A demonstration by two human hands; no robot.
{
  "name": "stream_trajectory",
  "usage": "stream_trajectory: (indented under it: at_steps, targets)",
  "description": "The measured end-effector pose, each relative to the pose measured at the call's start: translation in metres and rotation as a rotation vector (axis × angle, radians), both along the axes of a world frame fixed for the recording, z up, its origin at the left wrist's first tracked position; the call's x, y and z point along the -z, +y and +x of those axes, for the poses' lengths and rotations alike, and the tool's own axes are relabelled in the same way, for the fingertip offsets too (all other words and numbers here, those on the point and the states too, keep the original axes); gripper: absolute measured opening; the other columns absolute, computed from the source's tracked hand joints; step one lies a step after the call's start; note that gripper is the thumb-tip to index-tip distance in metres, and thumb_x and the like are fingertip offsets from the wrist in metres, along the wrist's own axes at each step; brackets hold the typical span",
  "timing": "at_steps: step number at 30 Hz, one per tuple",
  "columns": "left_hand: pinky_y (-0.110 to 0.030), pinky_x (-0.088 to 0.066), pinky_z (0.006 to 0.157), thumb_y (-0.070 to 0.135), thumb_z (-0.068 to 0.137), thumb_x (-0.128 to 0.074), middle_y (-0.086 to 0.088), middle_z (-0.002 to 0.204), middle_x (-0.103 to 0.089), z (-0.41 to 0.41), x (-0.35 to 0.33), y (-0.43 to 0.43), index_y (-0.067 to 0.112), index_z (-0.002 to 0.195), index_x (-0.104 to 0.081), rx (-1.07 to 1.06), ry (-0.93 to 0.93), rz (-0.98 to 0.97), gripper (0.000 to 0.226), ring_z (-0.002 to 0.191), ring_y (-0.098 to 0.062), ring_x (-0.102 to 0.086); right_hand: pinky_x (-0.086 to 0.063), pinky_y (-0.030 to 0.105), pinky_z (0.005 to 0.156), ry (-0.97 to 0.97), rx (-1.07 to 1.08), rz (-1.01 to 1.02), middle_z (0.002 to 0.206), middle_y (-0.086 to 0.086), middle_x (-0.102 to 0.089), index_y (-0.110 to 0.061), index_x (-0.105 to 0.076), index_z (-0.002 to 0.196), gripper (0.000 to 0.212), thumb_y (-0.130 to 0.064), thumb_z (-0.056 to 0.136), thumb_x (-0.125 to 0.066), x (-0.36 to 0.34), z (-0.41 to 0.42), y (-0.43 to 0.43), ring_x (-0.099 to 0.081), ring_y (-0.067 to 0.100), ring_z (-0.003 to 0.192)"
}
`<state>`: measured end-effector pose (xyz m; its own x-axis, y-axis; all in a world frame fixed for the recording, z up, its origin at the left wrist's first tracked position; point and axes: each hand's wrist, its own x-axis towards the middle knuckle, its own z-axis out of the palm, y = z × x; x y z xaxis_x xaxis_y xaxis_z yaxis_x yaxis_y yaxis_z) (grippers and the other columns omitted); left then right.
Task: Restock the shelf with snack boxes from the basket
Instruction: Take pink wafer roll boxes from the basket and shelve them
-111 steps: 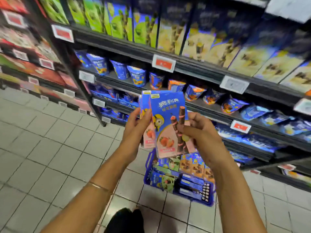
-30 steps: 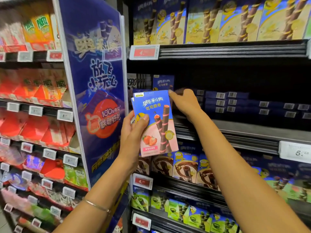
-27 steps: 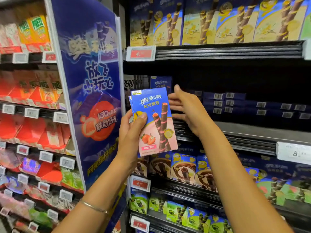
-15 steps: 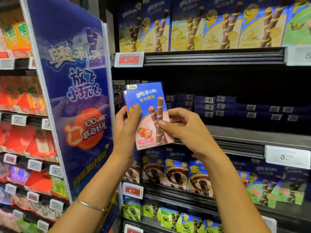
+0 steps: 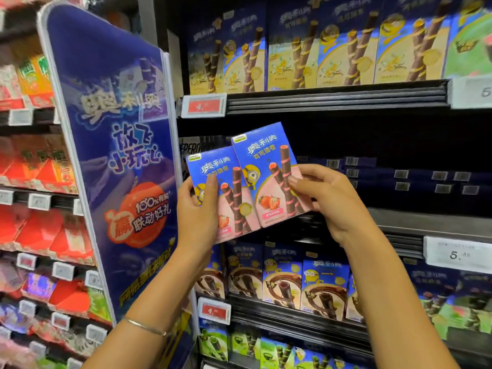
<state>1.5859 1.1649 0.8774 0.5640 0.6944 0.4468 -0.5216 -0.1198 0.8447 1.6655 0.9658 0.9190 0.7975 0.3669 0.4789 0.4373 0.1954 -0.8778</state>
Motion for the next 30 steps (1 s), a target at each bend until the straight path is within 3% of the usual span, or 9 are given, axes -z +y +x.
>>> stream_trajectory:
  at_steps: [4, 7, 9, 12, 14, 18, 21, 24, 30]
  targets:
    - [-0.049, -0.064, 0.071, 0.043, 0.108, -0.060, -0.002, 0.107, -0.080, 0.002, -0.004, 0.007, 0.018, 0.126, -0.062, -0.030, 0.007, -0.010, 0.031, 0.095, -0.030, -0.080, -0.054, 0.026, 0.063, -0.062, 0.213, -0.063, 0.097, 0.003, -0.073, -0.017, -0.070, 0.108, 0.025, -0.009, 0.085, -0.077, -0.003, 0.027, -0.003, -0.072, 0.014, 0.088]
    - [-0.033, -0.062, 0.054, 0.043, 0.108, -0.059, 0.007, 0.097, -0.080, 0.003, -0.005, 0.012, 0.017, 0.129, -0.061, -0.047, 0.001, 0.012, 0.033, 0.080, -0.015, -0.079, -0.060, 0.047, 0.076, -0.055, 0.369, -0.199, 0.100, 0.007, -0.072, -0.011, -0.065, 0.106, 0.028, -0.018, 0.084, -0.080, -0.005, 0.049, 0.001, -0.071, 0.027, 0.093]
    - [-0.036, -0.063, 0.055, 0.043, 0.108, -0.058, 0.004, 0.100, -0.080, 0.003, -0.006, 0.012, 0.019, 0.126, -0.062, -0.049, 0.003, 0.016, 0.030, 0.081, -0.017, -0.079, -0.059, 0.055, 0.081, -0.053, 0.468, -0.359, 0.103, 0.015, -0.068, -0.006, -0.057, 0.096, 0.033, -0.027, 0.084, -0.080, -0.006, 0.061, 0.004, -0.068, 0.035, 0.094]
    - [-0.044, -0.064, 0.069, 0.043, 0.108, -0.057, -0.003, 0.112, -0.079, 0.005, -0.006, 0.011, 0.021, 0.123, -0.062, -0.054, -0.001, 0.025, 0.028, 0.093, -0.026, -0.079, -0.057, 0.047, 0.077, -0.101, 0.557, -0.602, 0.103, 0.016, -0.062, -0.013, -0.047, 0.080, 0.033, -0.027, 0.087, -0.076, -0.009, 0.072, 0.009, -0.064, 0.035, 0.090]
    - [-0.041, -0.065, 0.068, 0.045, 0.108, -0.058, 0.002, 0.110, -0.079, 0.006, -0.006, 0.011, 0.022, 0.123, -0.061, -0.046, -0.003, 0.015, 0.027, 0.093, -0.023, -0.080, -0.048, 0.037, 0.070, -0.159, 0.591, -0.723, 0.098, 0.017, -0.062, -0.012, -0.049, 0.077, 0.027, -0.023, 0.090, -0.070, -0.012, 0.080, 0.013, -0.060, 0.035, 0.085]
    - [-0.038, -0.063, 0.065, 0.045, 0.108, -0.057, 0.001, 0.113, -0.079, 0.007, -0.006, 0.010, 0.030, 0.116, -0.061, -0.033, 0.004, 0.035, 0.018, 0.093, -0.022, -0.078, -0.038, 0.033, 0.070, -0.204, 0.631, -0.916, 0.088, 0.017, -0.054, -0.006, -0.045, 0.067, 0.030, -0.014, 0.095, -0.055, -0.015, 0.089, 0.026, -0.049, 0.032, 0.078]
    - [-0.052, -0.064, 0.077, 0.044, 0.108, -0.057, -0.004, 0.116, -0.079, 0.009, -0.007, 0.007, 0.031, 0.113, -0.061, -0.018, -0.006, 0.034, 0.015, 0.102, -0.035, -0.078, -0.039, 0.033, 0.077, -0.193, 0.616, -0.968, 0.102, 0.020, -0.058, 0.002, -0.064, 0.098, 0.024, -0.018, 0.100, -0.050, -0.016, 0.098, 0.038, -0.053, 0.035, 0.091]
    - [-0.038, -0.064, 0.066, 0.044, 0.109, -0.056, -0.005, 0.120, -0.078, 0.009, -0.008, 0.006, 0.027, 0.116, -0.061, -0.010, -0.007, 0.034, 0.019, 0.101, -0.032, -0.079, -0.044, 0.036, 0.087, -0.121, 0.568, -0.943, 0.134, 0.025, -0.057, 0.003, -0.053, 0.135, 0.042, -0.019, 0.099, -0.052, -0.017, 0.110, 0.052, -0.056, 0.040, 0.120]
    - [-0.033, -0.064, 0.064, 0.042, 0.109, -0.057, 0.000, 0.110, -0.081, 0.009, -0.008, 0.005, 0.023, 0.117, -0.064, 0.008, -0.022, 0.033, 0.022, 0.094, -0.024, -0.081, -0.047, 0.050, 0.106, -0.043, 0.621, -0.871, 0.146, 0.025, -0.047, -0.004, -0.032, 0.151, 0.072, -0.007, 0.089, -0.070, -0.022, 0.116, 0.073, -0.048, 0.044, 0.134]
